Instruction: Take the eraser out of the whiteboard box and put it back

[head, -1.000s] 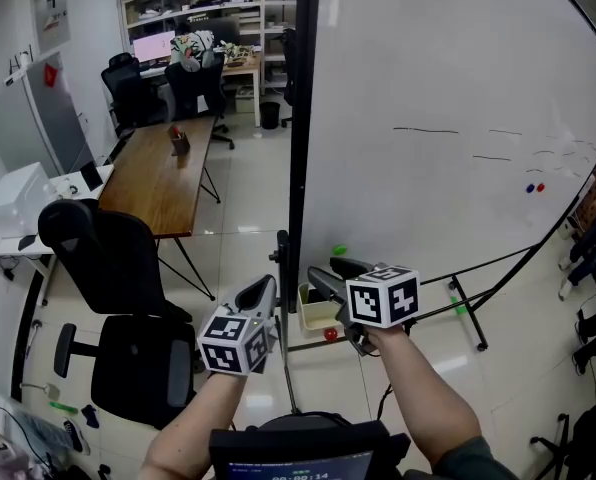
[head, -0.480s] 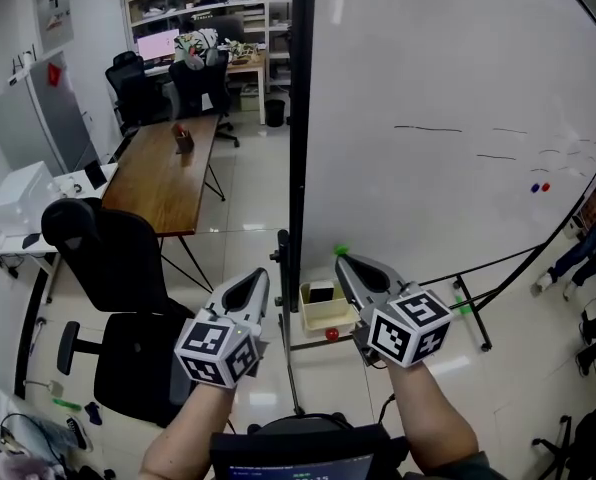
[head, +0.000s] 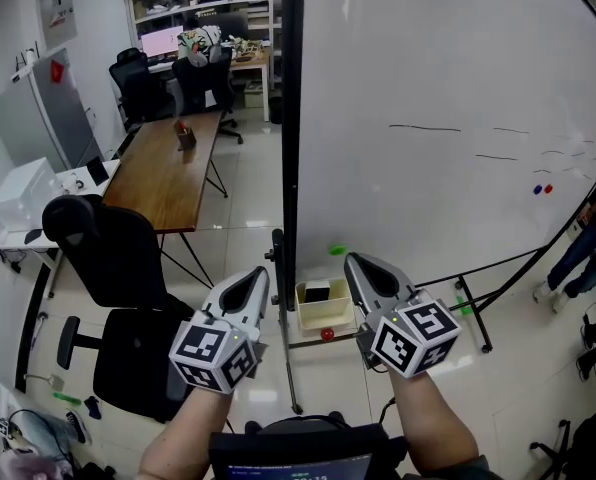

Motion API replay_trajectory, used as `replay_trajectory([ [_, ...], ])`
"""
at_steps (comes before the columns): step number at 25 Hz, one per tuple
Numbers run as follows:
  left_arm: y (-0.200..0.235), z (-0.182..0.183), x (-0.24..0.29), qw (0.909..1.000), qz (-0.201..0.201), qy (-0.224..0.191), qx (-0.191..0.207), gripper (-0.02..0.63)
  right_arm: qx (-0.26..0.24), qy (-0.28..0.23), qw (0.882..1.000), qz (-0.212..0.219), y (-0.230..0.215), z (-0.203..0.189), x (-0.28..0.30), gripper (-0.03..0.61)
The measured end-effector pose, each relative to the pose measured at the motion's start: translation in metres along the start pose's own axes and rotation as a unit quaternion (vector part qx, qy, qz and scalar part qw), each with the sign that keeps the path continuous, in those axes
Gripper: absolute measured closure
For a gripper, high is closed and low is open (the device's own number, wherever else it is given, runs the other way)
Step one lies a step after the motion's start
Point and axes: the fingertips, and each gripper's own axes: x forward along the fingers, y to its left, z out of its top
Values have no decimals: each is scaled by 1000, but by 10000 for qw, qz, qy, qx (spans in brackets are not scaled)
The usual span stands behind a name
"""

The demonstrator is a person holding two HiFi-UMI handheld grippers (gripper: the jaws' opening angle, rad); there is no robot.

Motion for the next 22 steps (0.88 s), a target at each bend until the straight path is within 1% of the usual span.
replay_trajectory([
  [2,-10,4,2,10000,15,-66,-67,578,-69,-9,10000,42,-6,4,-7,569],
  [4,-28,8,7,9995,-34,-126,-279,578,-108,3,9999,118,-15,7,-17,569],
  [5,-41,12,11,9993,-81,-160,-322,578,-126,7,9998,179,-20,9,-24,569],
  [8,-81,21,24,9997,-138,-206,-90,578,-143,13,9991,389,-39,15,-43,569],
  [13,-119,8,45,9999,31,-115,-55,578,-142,-5,9976,672,-63,19,-70,569],
  [16,-139,4,45,10000,-43,-39,-14,578,-142,-90,9972,731,-65,19,-87,569],
  [18,-147,3,39,9999,-100,-75,-43,578,-190,-142,9970,735,-60,18,-98,569],
  [22,-158,-7,26,9995,-241,-104,-194,578,-344,-164,9976,575,-53,18,-119,569],
])
